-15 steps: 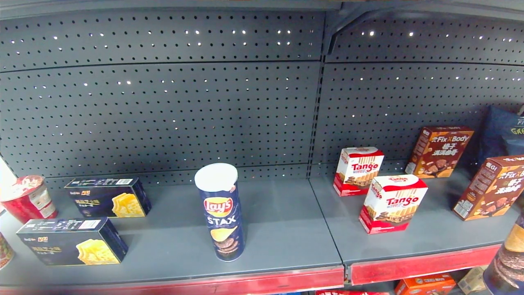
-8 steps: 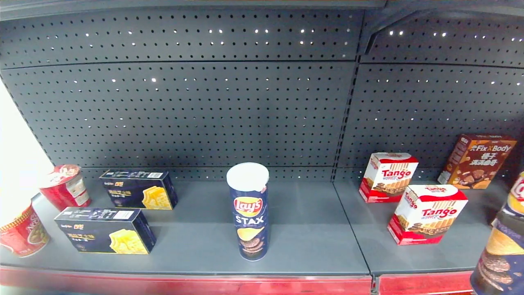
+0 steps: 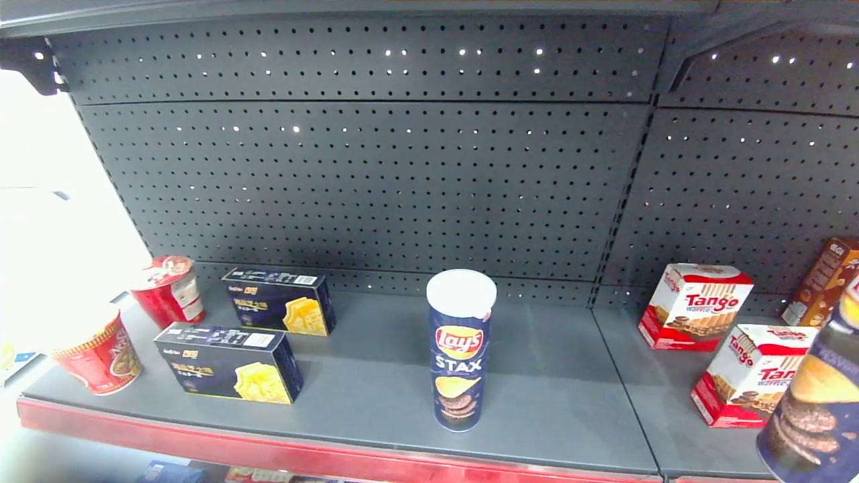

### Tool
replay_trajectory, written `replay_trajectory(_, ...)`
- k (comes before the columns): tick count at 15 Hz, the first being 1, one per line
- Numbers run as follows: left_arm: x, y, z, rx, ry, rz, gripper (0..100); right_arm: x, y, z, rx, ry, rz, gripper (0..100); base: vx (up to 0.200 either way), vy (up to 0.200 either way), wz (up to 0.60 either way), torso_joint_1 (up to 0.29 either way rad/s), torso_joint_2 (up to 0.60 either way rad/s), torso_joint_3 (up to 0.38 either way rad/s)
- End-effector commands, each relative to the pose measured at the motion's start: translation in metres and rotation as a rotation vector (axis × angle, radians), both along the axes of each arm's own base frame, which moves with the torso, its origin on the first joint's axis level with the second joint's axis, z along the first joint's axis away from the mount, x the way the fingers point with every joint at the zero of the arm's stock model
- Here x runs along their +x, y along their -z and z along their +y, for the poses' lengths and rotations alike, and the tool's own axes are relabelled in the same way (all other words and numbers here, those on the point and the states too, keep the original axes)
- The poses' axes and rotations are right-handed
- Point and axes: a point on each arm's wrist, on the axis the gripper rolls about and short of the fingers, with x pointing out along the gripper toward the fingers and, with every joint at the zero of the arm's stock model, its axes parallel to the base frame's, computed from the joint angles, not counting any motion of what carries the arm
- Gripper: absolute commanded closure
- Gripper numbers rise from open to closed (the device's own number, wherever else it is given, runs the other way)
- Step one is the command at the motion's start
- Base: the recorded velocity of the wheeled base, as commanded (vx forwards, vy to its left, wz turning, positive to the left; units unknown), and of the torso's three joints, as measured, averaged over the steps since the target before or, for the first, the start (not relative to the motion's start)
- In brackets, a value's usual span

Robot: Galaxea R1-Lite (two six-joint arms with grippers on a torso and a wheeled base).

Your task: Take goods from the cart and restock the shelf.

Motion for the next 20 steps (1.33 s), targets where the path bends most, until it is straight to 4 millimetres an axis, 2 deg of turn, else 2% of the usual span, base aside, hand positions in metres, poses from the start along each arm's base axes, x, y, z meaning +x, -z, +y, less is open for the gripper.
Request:
replay_trajectory(1, 0.0, 0.0, 0.0, 0.0, 0.001, 0.002, 0, 0.019, 0.001, 0.014, 0.048, -0.082, 0.016, 100, 0.0, 0.0, 0.0, 0.0, 0.0, 0.0)
replay_trajectory(3, 0.0, 0.0, 0.0, 0.0, -0.001, 0.002, 0, 0.039, 0.005, 0.028, 0.072, -0.118, 0.013, 100, 0.0, 0.0, 0.0, 0.0, 0.0, 0.0)
replay_trajectory(4, 0.0, 0.0, 0.0, 0.0, 0.001, 0.002, 0, 0.055, 0.01, 0.043, 0.073, -0.162, 0.0, 100, 0.0, 0.0, 0.0, 0.0, 0.0, 0.0)
replay_trajectory(5, 0.0, 0.0, 0.0, 0.0, -0.001, 0.002, 0, 0.063, 0.012, 0.052, 0.075, -0.186, -0.003, 100, 0.0, 0.0, 0.0, 0.0, 0.0, 0.0)
replay_trajectory(6, 0.0, 0.0, 0.0, 0.0, -0.001, 0.002, 0, 0.063, 0.012, 0.052, 0.075, -0.186, -0.003, 100, 0.0, 0.0, 0.0, 0.0, 0.0, 0.0)
replay_trajectory(7, 0.0, 0.0, 0.0, 0.0, 0.001, 0.002, 0, 0.083, 0.02, 0.066, 0.066, -0.196, 0.028, 100, 0.0, 0.0, 0.0, 0.0, 0.0, 0.0)
replay_trajectory(13, 0.0, 0.0, 0.0, 0.0, 0.001, 0.002, 0, 0.158, 0.053, 0.114, 0.057, -0.265, 0.071, 100, 0.0, 0.0, 0.0, 0.0, 0.0, 0.0)
replay_trajectory(16, 0.0, 0.0, 0.0, 0.0, 0.001, 0.002, 0, 0.187, 0.064, 0.123, 0.061, -0.244, 0.048, 100, 0.0, 0.0, 0.0, 0.0, 0.0, 0.0)
replay_trajectory(18, 0.0, 0.0, 0.0, 0.0, 0.001, 0.002, 0, 0.223, 0.07, 0.135, 0.073, -0.227, 0.018, 100, 0.0, 0.0, 0.0, 0.0, 0.0, 0.0)
replay_trajectory(20, 0.0, 0.0, 0.0, 0.0, 0.001, 0.002, 0, 0.242, 0.071, 0.146, 0.083, -0.228, -0.001, 100, 0.0, 0.0, 0.0, 0.0, 0.0, 0.0)
